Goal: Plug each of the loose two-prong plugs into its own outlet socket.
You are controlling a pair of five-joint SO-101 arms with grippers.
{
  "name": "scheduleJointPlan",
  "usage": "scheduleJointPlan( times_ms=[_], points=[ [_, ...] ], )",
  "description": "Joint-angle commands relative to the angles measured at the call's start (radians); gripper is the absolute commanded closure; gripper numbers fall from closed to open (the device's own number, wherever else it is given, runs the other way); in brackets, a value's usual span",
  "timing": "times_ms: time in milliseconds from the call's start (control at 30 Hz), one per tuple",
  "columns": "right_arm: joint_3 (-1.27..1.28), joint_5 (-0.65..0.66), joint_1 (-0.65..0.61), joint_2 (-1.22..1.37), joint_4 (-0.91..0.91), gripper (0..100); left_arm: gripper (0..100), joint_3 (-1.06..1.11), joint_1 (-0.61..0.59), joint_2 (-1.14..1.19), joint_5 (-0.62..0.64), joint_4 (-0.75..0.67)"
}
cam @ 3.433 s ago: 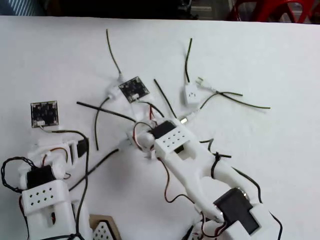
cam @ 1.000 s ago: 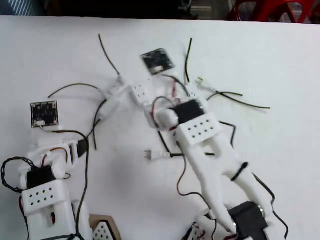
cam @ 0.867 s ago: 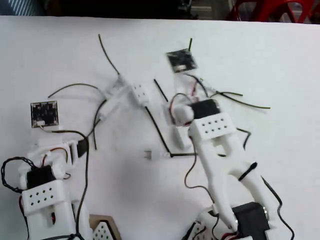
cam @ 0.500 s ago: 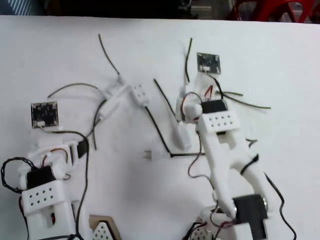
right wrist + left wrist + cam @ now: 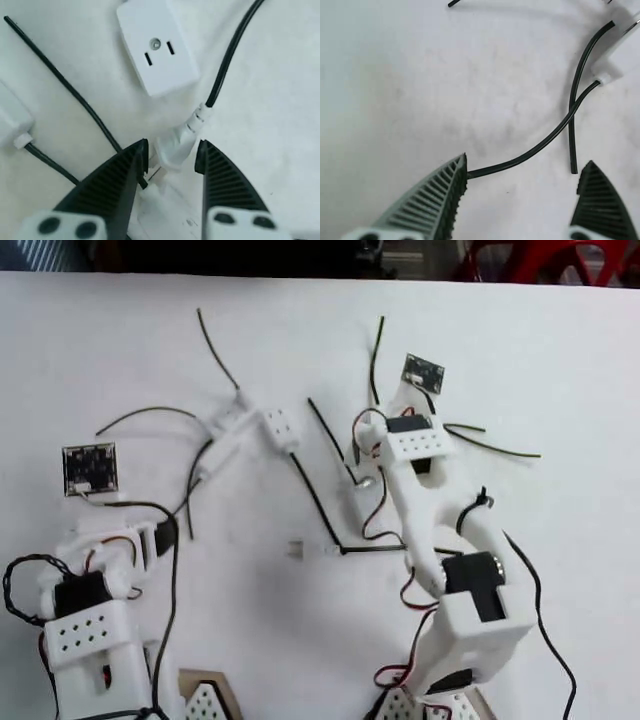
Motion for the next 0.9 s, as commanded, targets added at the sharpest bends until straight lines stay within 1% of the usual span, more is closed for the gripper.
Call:
scheduleJointPlan(
  times_ms=[0,167,300,333,400,567,867],
  points=[
    [-0.048,-0.009,0.030,0.012,-0.013,84.4,65,-0.003,-0.010,-0.021,0.003,-0.021],
    [-0.048,-0.028,0.030,0.056,-0.016,85.5,65,-0.003,-0.010,-0.022,0.003,-0.021],
    [-0.048,-0.032,0.031,0.064,-0.016,97.5,65,-0.003,-0.010,-0.022,0.003,-0.021],
    [-0.048,-0.031,0.036,0.064,-0.016,98.7,65,-0.003,-0.010,-0.022,0.003,-0.021],
    [-0.048,-0.032,0.041,0.062,-0.012,97.0,65,-0.003,-0.010,-0.022,0.003,-0.021],
    [-0.055,-0.025,0.058,0.010,0.053,98.1,65,-0.002,-0.010,-0.022,0.003,-0.021],
    [-0.057,0.195,0.053,-0.398,0.263,98.1,65,-0.002,-0.010,-0.022,0.003,-0.021]
  ],
)
